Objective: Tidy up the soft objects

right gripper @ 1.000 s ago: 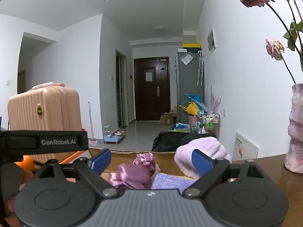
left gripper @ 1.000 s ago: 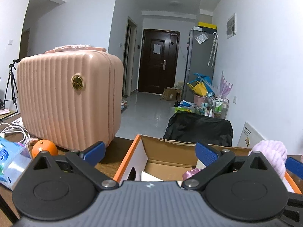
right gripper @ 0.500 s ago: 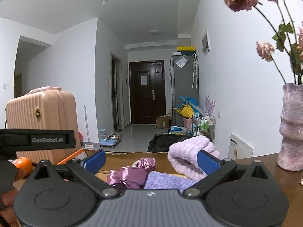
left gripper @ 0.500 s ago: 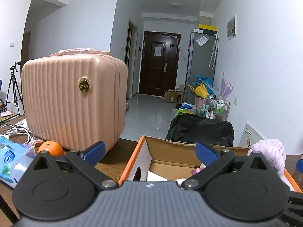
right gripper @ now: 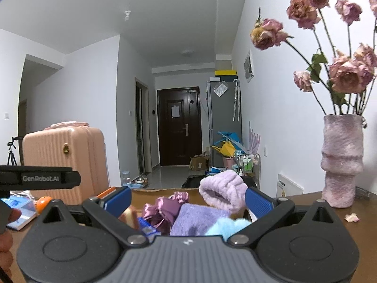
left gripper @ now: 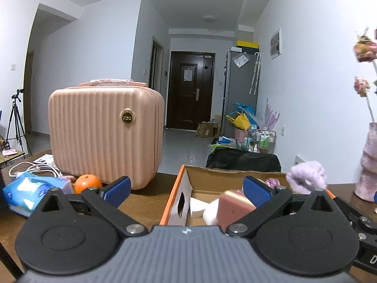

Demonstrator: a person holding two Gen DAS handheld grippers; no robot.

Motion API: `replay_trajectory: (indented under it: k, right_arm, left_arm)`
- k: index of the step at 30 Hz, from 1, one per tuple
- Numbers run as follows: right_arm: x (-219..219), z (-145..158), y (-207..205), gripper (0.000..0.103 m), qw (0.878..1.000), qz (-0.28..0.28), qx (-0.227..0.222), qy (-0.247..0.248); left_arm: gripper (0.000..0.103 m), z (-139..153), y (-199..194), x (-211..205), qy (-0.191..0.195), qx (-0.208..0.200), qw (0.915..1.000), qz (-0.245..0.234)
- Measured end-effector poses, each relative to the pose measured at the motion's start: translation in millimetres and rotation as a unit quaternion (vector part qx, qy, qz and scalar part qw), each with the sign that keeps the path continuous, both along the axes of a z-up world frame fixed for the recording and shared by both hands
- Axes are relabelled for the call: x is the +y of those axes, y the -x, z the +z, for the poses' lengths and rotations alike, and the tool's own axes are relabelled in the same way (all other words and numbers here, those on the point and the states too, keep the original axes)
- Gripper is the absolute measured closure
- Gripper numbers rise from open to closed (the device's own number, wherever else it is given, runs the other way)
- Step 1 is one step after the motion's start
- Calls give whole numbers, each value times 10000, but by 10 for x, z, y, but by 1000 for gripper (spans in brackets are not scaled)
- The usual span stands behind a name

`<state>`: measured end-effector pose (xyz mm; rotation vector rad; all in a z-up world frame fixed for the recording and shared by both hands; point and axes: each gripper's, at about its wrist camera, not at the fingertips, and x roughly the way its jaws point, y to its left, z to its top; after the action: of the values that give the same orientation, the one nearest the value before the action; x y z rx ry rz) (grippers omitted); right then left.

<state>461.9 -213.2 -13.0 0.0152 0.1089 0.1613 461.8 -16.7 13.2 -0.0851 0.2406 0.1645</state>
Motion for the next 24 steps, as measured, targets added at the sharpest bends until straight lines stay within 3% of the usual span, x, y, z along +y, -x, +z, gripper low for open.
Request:
replay_trajectory:
  k: [16,24]
  right_arm:
    - [-179,11,1509,0,9997,94,50,205]
    - [-368,36,2472,0,9998,62,68,192]
  left_arm:
    - [0,-39,1623,-25,-397,-116,9981,-453]
    - [0,-82,2605,-19,-518,-326,9960,-652]
